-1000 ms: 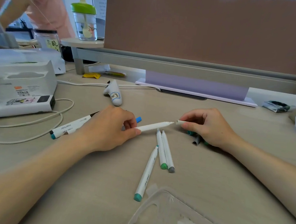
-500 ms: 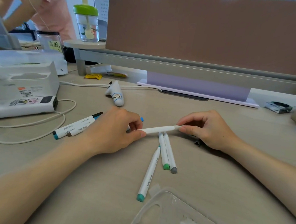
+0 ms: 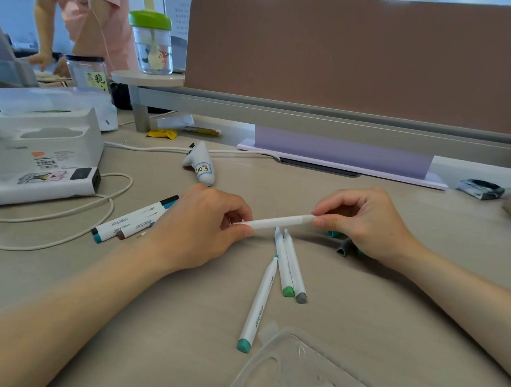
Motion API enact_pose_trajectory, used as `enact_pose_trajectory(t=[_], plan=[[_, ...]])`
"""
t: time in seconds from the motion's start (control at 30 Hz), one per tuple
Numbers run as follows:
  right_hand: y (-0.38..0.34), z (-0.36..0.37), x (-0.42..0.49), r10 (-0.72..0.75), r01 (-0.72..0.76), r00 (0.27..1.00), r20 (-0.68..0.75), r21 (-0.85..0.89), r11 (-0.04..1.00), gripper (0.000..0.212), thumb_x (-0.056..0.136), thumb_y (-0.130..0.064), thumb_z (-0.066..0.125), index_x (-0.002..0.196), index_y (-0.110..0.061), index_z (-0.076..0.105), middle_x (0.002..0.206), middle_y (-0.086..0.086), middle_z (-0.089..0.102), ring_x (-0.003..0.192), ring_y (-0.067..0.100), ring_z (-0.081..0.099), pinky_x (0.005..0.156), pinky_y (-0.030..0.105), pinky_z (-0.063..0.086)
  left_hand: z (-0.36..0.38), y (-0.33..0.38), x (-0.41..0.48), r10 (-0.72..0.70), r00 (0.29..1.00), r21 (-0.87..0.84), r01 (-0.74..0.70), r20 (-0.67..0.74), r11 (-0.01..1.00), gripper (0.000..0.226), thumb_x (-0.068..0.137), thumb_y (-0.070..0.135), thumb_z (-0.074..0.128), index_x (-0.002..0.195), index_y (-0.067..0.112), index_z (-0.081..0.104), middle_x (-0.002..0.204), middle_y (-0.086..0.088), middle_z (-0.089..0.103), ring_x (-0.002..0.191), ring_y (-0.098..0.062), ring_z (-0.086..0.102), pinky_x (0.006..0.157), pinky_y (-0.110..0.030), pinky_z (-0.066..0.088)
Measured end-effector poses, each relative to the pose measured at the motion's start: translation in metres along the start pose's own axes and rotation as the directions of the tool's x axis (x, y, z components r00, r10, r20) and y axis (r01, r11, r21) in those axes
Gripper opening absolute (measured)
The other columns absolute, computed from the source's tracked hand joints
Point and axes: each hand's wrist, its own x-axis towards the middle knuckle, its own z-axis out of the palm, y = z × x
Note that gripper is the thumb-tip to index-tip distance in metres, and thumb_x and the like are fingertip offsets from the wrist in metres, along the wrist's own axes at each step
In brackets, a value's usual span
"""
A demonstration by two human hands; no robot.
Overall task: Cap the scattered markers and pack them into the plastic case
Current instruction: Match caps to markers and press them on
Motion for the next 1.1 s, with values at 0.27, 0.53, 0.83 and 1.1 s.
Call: enact_pose_trajectory(t=[0.27, 0.53, 0.83, 1.1], plan=[[-0.003, 0.001, -0.001, -0.001, 0.001, 0.999, -0.033, -0.017, 1.0, 0.02, 0.07, 0.007, 0.08, 0.074, -0.012, 0.076, 0.076, 0.011, 0.073, 0.068, 0.019, 0.066, 0.069, 0.04, 0.056, -0.001, 0.001, 0.0, 0.03, 0.997, -0.029, -0.032, -0.073, 0.999, 0.009, 0.081, 0.027, 0.079, 0.088, 0.022, 0.078, 0.069, 0.01, 0.069, 0.063, -0.011, 0.057, 0.059, -0.02, 0.047], [-0.007, 0.001, -0.001, 0.011, -0.011, 0.998, -0.055, -0.009, 1.0, 0.025, 0.069, 0.011, 0.079, 0.071, -0.014, 0.075, 0.074, 0.01, 0.073, 0.067, 0.02, 0.065, 0.069, 0.041, 0.056, 0.002, 0.004, -0.002, 0.055, 0.994, -0.022, -0.057, -0.096, 0.998, 0.01, 0.082, 0.028, 0.078, 0.09, 0.022, 0.078, 0.072, 0.009, 0.07, 0.062, -0.009, 0.055, 0.058, -0.017, 0.045], [-0.006, 0.0, 0.001, 0.015, -0.014, 0.998, -0.055, 0.033, 0.999, 0.015, 0.079, 0.0, 0.076, 0.08, -0.015, 0.076, 0.078, 0.006, 0.074, 0.072, 0.016, 0.068, 0.072, 0.028, 0.058, -0.001, 0.004, 0.001, 0.0, 0.995, -0.059, -0.006, -0.103, 0.998, 0.009, 0.082, 0.026, 0.078, 0.09, 0.022, 0.079, 0.07, 0.013, 0.07, 0.071, -0.004, 0.061, 0.063, -0.009, 0.046], [0.009, -0.006, 0.001, 0.033, -0.05, 0.986, -0.164, -0.096, 0.994, 0.017, 0.092, -0.008, 0.065, 0.083, -0.02, 0.074, 0.084, -0.003, 0.074, 0.076, 0.002, 0.065, 0.073, 0.018, 0.051, -0.01, -0.006, 0.003, -0.135, 0.985, 0.012, 0.137, -0.108, 0.99, 0.007, 0.081, 0.026, 0.077, 0.08, 0.019, 0.075, 0.059, 0.016, 0.061, 0.065, -0.008, 0.06, 0.059, -0.009, 0.043]])
